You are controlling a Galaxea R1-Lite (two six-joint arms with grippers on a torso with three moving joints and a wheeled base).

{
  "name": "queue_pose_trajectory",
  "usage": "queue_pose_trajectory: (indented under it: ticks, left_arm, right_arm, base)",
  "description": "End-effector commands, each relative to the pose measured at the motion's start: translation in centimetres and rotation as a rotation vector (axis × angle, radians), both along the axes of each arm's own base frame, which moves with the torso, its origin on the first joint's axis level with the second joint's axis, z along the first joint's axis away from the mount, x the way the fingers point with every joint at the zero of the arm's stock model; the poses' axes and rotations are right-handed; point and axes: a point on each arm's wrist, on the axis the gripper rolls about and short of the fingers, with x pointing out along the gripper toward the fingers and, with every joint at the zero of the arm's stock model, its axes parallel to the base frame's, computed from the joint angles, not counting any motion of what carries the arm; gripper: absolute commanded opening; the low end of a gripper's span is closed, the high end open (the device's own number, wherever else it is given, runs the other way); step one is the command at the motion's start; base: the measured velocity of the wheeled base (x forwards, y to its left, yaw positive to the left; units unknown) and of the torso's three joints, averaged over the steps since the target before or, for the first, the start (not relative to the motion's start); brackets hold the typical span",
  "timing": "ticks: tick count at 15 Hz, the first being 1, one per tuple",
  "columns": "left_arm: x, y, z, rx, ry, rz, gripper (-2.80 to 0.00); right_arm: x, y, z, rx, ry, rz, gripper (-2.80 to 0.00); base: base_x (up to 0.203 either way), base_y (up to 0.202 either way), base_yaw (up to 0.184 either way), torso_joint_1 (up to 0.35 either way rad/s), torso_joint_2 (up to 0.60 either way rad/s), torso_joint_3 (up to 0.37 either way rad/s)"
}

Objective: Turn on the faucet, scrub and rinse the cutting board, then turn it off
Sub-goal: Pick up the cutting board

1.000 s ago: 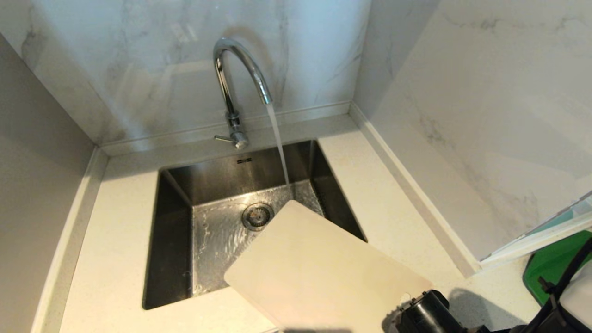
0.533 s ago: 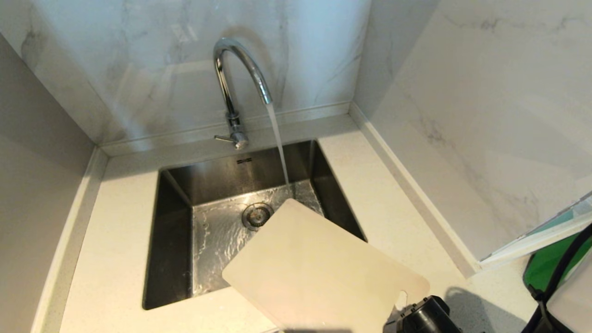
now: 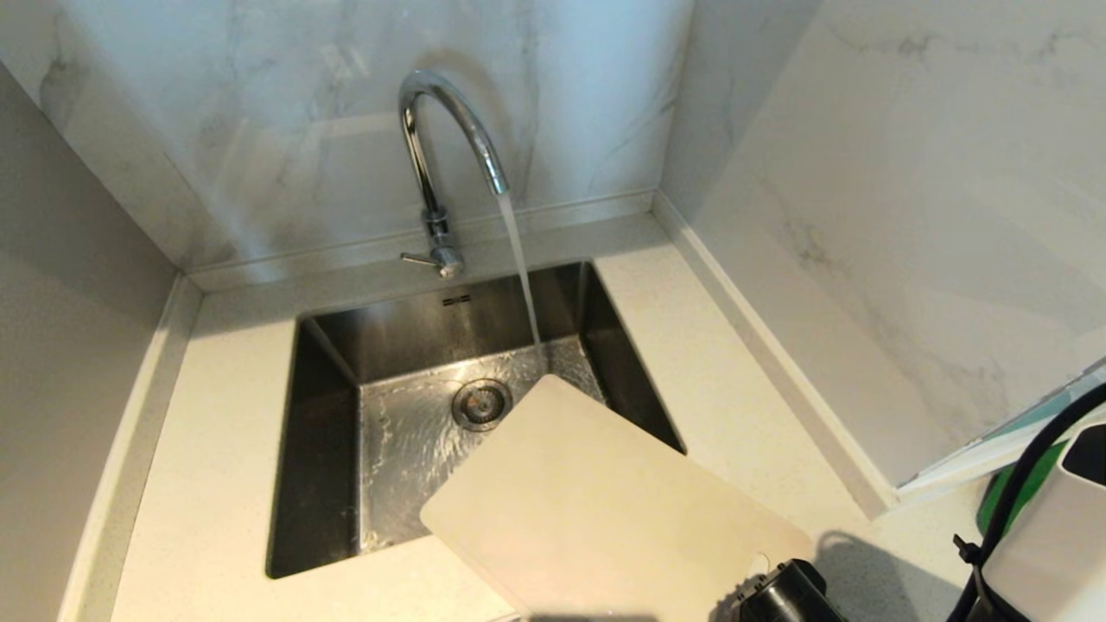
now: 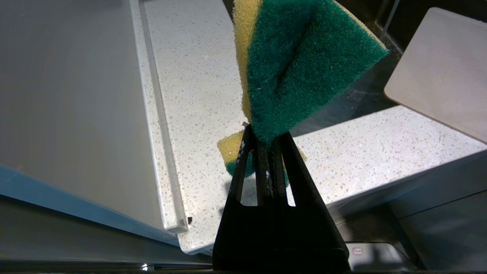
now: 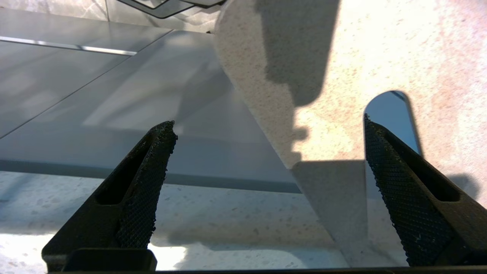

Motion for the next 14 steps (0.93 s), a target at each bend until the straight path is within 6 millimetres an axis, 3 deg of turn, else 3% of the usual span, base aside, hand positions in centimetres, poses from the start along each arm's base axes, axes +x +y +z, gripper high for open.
queue_pose_trajectory:
  ticks: [1, 14]
  left_arm:
    - [0.02, 0.00, -0.02, 0.000, 0.001, 0.000, -2.80]
    - [0.01, 0.00, 0.02, 0.005, 0.000, -0.001, -2.80]
  right_arm:
    - [0.40, 0.34, -0.41, 0.001, -0.007, 0.010, 0.00]
    - [0.28, 0.35, -1.32, 0.003, -0.060, 0.010, 0.00]
  base:
    - [0.000, 0.000, 0.000, 0.000, 0.00, 0.000]
    - [0.000, 0.000, 0.000, 0.000, 0.00, 0.000]
